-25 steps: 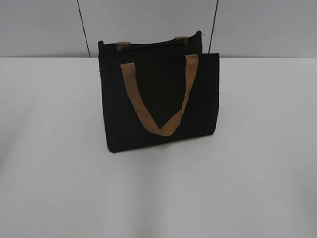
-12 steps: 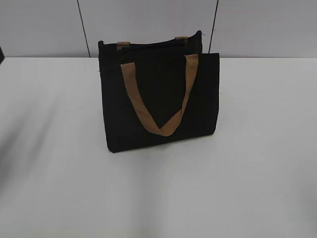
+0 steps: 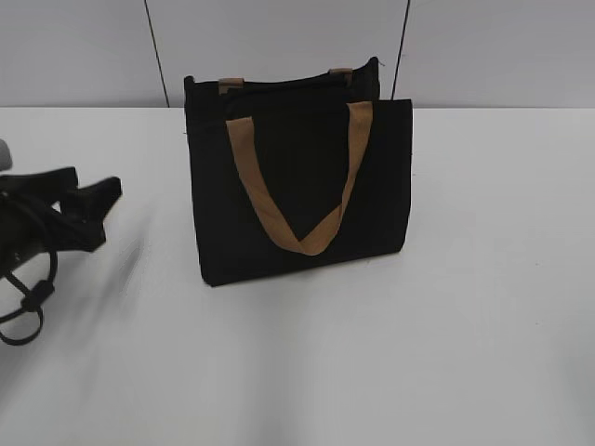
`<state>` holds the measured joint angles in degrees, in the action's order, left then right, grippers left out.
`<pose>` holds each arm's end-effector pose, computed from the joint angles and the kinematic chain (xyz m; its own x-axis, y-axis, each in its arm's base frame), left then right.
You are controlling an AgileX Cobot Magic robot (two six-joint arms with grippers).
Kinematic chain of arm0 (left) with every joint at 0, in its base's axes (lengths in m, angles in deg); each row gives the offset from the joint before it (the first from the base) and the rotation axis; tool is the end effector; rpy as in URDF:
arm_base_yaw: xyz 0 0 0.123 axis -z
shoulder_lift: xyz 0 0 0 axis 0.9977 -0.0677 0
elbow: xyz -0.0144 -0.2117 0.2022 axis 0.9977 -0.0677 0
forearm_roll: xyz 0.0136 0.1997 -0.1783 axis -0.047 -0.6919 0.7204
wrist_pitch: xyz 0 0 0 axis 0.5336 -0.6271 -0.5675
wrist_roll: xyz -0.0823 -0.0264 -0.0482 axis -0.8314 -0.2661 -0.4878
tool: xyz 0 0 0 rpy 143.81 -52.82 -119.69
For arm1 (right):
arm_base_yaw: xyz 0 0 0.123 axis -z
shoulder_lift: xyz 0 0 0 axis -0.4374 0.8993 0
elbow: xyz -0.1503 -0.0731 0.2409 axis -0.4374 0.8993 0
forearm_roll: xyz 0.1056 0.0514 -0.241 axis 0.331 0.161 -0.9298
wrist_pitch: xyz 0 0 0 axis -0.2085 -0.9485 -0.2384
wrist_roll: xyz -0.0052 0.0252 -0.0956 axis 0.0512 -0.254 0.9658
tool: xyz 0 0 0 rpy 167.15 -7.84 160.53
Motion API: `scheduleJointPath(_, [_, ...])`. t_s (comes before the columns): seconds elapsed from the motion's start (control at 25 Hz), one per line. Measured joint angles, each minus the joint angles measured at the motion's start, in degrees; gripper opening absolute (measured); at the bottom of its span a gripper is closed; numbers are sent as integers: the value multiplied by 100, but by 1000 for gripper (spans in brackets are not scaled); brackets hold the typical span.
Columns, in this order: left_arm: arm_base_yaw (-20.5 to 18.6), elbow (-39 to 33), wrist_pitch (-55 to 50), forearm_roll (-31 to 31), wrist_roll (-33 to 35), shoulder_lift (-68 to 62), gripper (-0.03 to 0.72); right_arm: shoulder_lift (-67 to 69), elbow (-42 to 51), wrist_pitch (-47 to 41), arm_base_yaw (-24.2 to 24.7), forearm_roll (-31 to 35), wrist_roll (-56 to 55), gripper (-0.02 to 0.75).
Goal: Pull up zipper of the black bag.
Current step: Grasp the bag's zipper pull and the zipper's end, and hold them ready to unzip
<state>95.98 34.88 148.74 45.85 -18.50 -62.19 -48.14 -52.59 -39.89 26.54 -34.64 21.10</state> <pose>0.2665 -0.0608 0.1418 -0.1209 0.0493 -0.9914 0.3137 0.9495 0.0090 0.0092 0.0088 0.2698 -0.4849 -0.1640 -0.8591 -0.1507 0.9832 -0.1026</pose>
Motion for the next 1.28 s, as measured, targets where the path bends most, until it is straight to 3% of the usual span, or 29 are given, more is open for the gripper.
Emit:
scheduleJointPath(0.24, [0, 311, 243, -855, 0, -1227, 473, 0, 0, 0, 0, 0, 0, 377])
scheduleJointPath(0.72, [0, 1351, 303, -2129, -622, -2018, 473, 0, 0, 0, 0, 0, 0, 377])
scheduleJointPath(1.28, [26, 2133, 310, -2879, -1378, -2403, 469, 0, 0, 0, 0, 0, -42, 377])
